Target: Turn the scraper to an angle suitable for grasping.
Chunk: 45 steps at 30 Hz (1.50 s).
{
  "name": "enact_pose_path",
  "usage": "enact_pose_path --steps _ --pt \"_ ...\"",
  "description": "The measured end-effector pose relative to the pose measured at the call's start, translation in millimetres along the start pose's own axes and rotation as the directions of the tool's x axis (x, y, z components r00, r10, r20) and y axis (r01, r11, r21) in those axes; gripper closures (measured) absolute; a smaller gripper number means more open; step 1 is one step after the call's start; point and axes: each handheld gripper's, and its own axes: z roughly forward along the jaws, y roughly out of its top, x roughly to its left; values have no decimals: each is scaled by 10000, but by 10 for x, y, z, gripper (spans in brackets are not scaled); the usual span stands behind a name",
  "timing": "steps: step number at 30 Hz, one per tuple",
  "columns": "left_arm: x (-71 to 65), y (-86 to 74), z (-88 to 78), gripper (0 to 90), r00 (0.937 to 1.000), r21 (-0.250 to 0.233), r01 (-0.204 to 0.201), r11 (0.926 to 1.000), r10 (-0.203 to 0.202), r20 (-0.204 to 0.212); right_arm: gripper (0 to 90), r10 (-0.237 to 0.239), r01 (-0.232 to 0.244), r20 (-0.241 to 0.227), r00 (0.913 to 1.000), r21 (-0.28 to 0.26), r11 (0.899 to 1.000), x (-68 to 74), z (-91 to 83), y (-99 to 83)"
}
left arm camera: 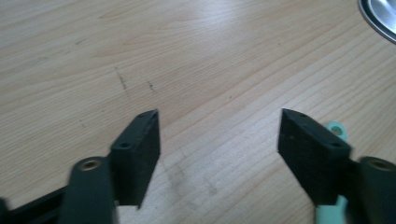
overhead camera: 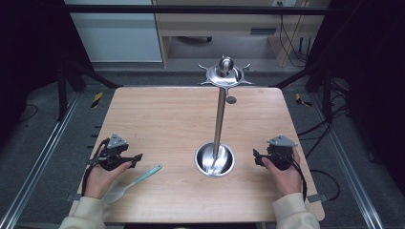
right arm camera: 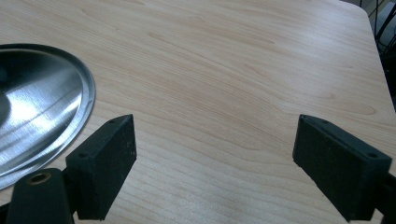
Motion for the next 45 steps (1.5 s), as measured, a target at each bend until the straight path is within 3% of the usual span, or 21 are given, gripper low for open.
enact_pose_path --steps 5,11,17,27,32,33,37,39,43,45 --pt "-80 28 -9 548 9985 30 -482 9988 482 248 139 -97 97 21 10000 41 9999 14 3 -1" --pt "-111 28 -3 779 9969 380 -446 9983 420 659 142 -98 97 39 9999 84 9999 8 9 -5" --pt "-155 41 26 900 9930 710 -791 9943 723 931 145 9 -10 33 10000 79 10000 -7 1 -9" --pt "-253 46 107 900 9843 1115 -1279 9855 1123 1360 149 -27 27 28 10000 129 9999 8 11 -3" --pt "-356 51 184 900 9728 1377 -1645 9767 1375 1865 152 -101 101 -6 9999 122 9999 20 9 -1" --pt "-371 58 193 900 9693 1516 -1808 9718 1498 1951 152 -119 119 -13 9999 119 9999 21 10 -1" --pt "-419 55 227 900 9665 1599 -1927 9681 1592 2011 153 -128 128 -29 9999 110 9999 19 11 -1" --pt "-454 39 248 900 9606 1745 -2204 9597 1825 2098 154 -92 92 -27 10000 112 9999 19 10 0" --pt "-482 42 233 900 9571 1729 -2263 9586 1858 2225 155 -107 107 -29 9999 99 9999 19 9 0" --pt "-502 51 218 900 9500 1751 -2455 9534 2007 2394 155 -115 115 -38 9999 104 9999 20 10 0"
